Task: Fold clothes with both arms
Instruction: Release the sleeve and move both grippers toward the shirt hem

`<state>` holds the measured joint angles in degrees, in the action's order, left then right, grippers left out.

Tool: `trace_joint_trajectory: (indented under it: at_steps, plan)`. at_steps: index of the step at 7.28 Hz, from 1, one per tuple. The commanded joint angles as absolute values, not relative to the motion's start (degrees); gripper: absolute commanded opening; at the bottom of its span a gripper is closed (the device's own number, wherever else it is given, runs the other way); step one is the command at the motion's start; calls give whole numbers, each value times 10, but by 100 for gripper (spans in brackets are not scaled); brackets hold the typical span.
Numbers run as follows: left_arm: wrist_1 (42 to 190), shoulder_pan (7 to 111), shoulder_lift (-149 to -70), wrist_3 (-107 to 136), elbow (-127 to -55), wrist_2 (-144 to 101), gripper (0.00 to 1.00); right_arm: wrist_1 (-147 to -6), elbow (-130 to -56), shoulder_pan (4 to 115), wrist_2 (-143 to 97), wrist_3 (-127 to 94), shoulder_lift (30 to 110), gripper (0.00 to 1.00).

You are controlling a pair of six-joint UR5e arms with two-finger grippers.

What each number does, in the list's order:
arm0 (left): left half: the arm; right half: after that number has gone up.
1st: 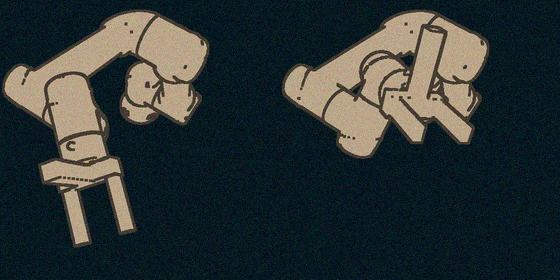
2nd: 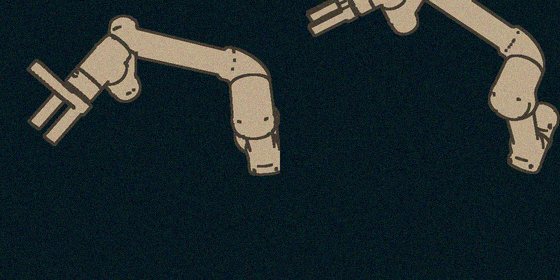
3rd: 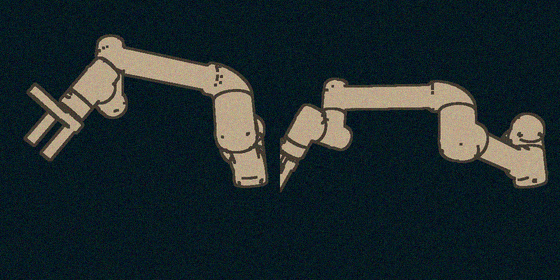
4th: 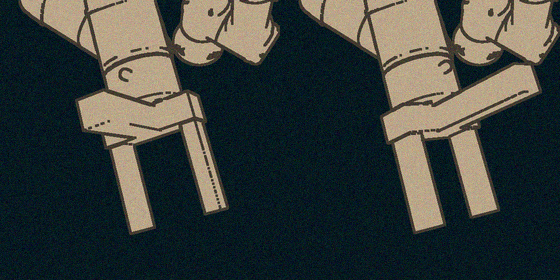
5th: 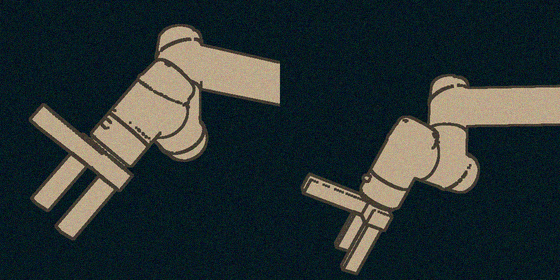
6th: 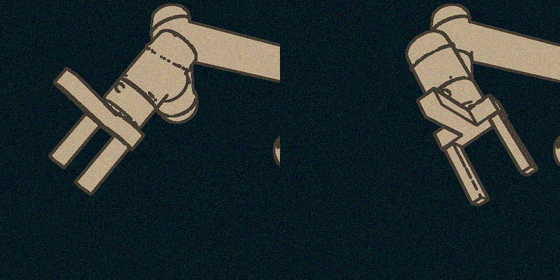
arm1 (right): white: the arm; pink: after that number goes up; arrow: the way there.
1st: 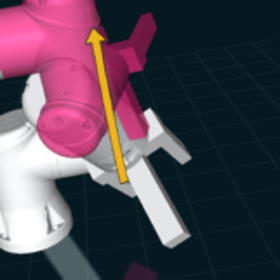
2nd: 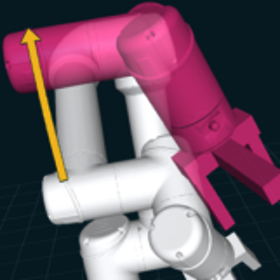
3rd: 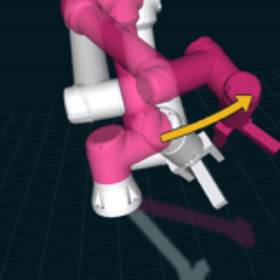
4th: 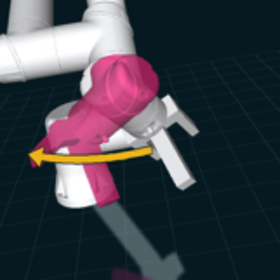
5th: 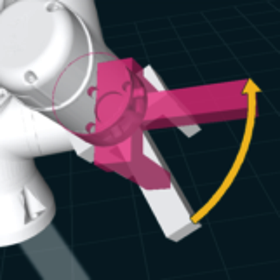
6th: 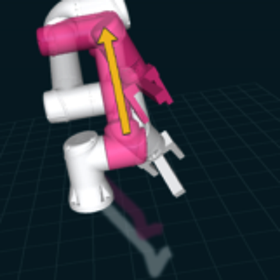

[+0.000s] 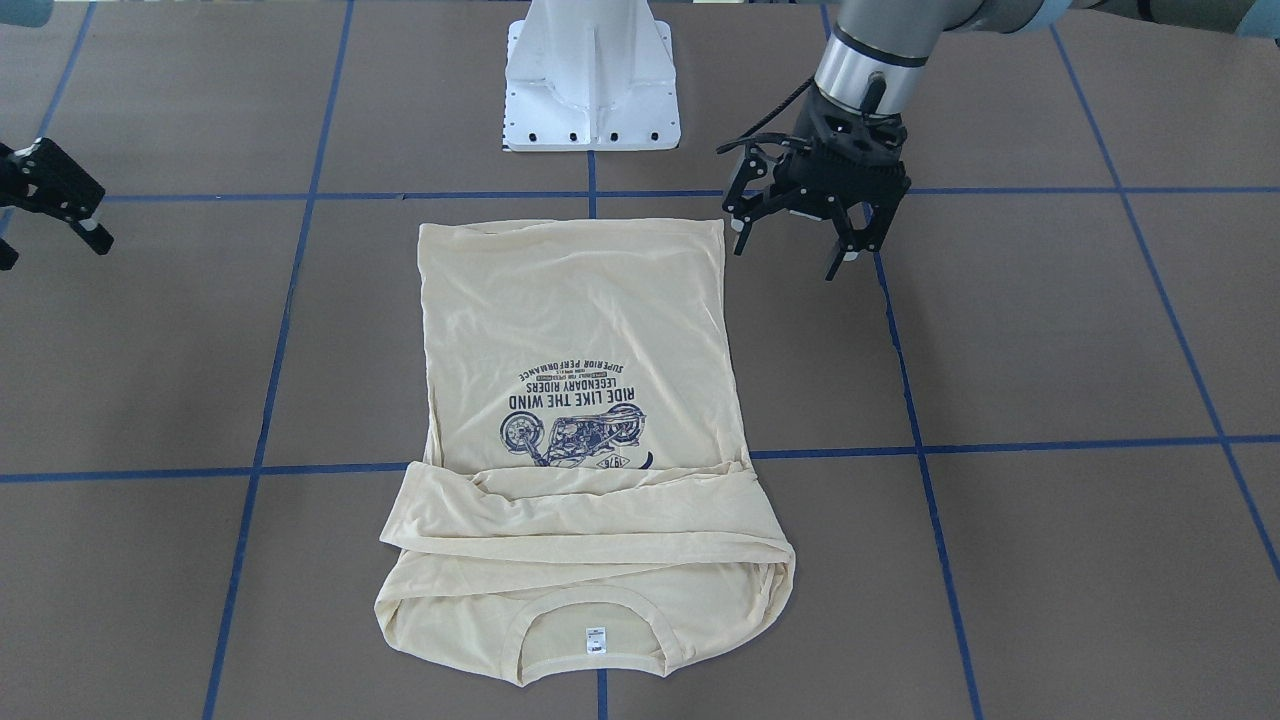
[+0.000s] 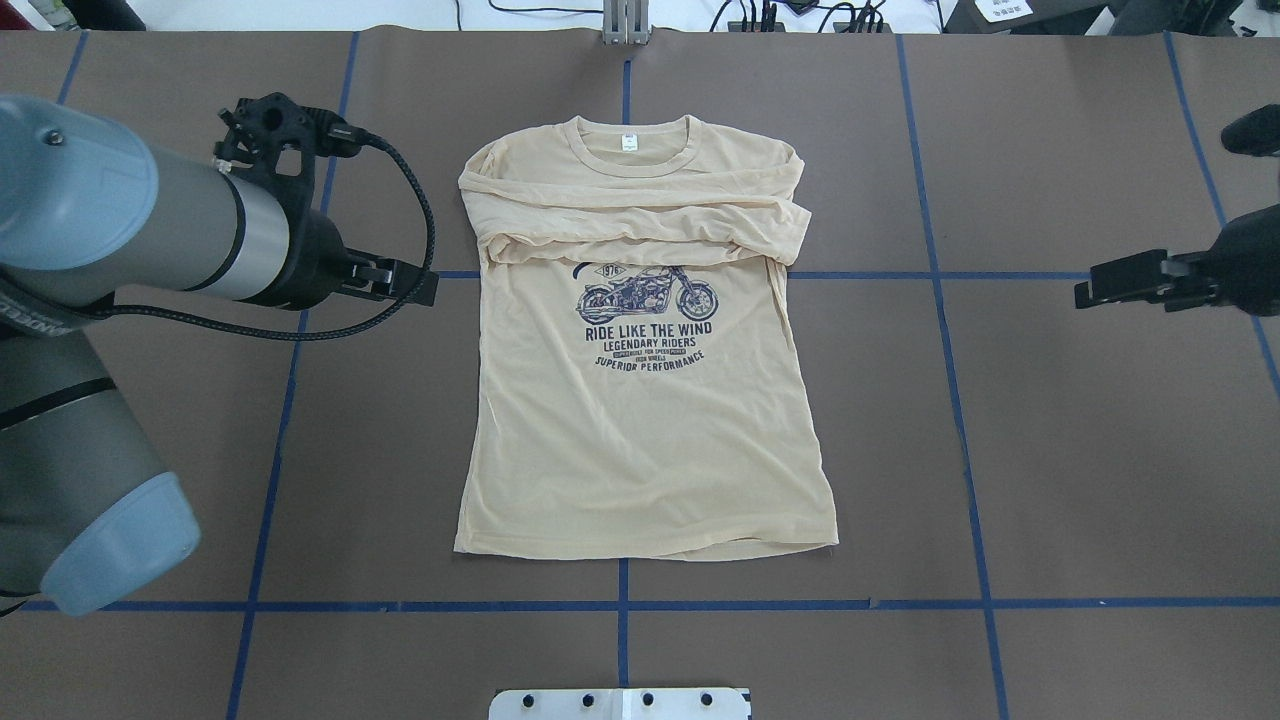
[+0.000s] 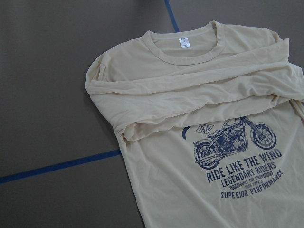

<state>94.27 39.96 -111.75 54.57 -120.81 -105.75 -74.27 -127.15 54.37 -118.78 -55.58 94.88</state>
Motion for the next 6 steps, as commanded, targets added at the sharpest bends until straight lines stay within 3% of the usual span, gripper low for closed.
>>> trace_joint_trajectory:
  at_steps: [1,4,6]
  plan:
    - [955,375,-1065,577,-1222,-1056,100,-740,-1332,376,-1032,-712,978,100]
    - [1047,264,-1022,711,-1212,-989,100,-745,-1354,223,-886,-808,1007,100]
    - [1063,211,-1017,767,-1179,-956,97,-746,-1346,205,-863,-809,1004,100]
